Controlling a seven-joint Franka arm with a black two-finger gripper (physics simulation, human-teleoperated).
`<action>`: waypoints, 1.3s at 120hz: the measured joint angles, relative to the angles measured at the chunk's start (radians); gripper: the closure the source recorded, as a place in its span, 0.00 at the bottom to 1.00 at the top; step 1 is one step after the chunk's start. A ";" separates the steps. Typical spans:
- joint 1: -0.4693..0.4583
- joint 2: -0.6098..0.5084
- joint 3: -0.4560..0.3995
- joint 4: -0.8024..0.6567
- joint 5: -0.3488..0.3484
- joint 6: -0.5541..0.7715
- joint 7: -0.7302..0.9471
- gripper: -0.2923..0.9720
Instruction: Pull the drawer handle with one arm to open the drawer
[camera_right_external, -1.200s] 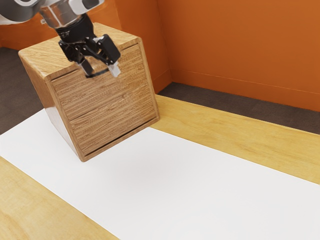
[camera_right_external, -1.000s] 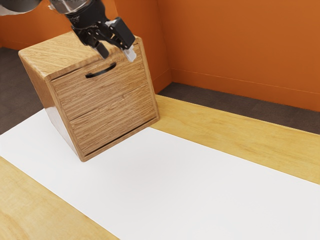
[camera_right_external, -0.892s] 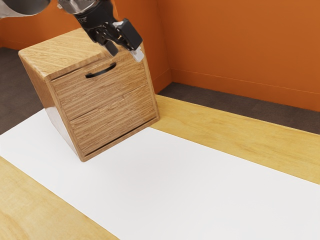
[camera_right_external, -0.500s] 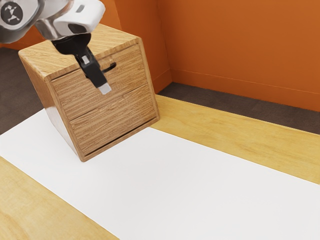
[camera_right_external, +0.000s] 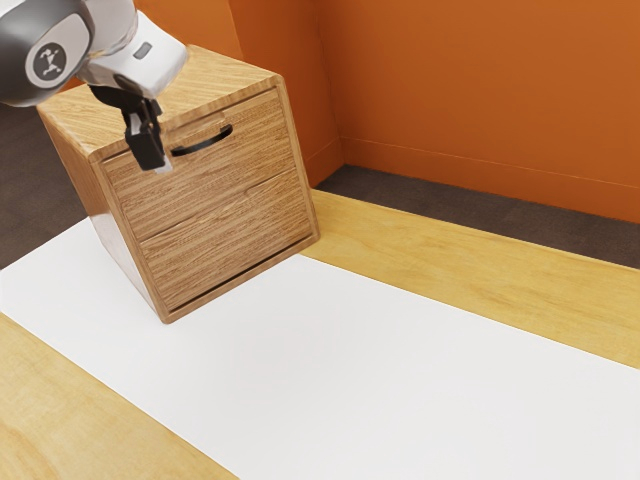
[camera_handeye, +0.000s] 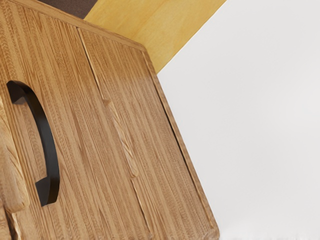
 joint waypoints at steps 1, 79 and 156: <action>0.000 0.000 0.003 -0.001 0.000 0.002 0.001 0.23; 0.001 0.031 0.113 -0.044 -0.029 0.164 -0.141 0.23; 0.088 0.121 0.078 0.041 -0.119 0.182 -0.311 0.23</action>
